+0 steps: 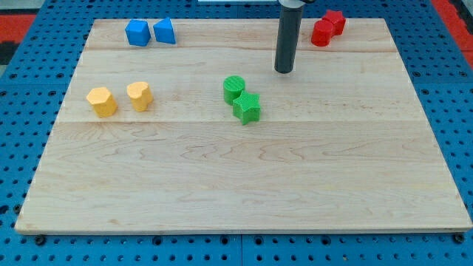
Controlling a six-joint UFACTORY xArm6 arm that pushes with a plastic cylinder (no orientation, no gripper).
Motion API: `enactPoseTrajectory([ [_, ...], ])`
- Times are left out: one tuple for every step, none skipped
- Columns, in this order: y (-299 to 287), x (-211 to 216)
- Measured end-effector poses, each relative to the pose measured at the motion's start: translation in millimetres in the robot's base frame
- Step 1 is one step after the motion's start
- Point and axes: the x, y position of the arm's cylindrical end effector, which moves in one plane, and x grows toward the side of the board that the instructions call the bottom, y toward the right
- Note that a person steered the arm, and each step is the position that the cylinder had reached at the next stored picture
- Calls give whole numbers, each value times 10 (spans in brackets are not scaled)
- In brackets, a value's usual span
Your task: Push the blue triangle diagonal to the top right of the yellow heart
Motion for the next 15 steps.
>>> enactPoseTrajectory([
  [-109,-12],
  [-715,-685],
  [-1861,-1215],
  [-2168,-1364],
  [-2258,-1354],
  [-2686,-1355],
  [-2020,-1245],
  [-1427,-1078],
  [-1581,-1347],
  [-2115,-1349],
  [-2129,-1315],
  [-2295,-1105],
  [-2100,-850],
  [-1574,-572],
  [-1632,-569],
])
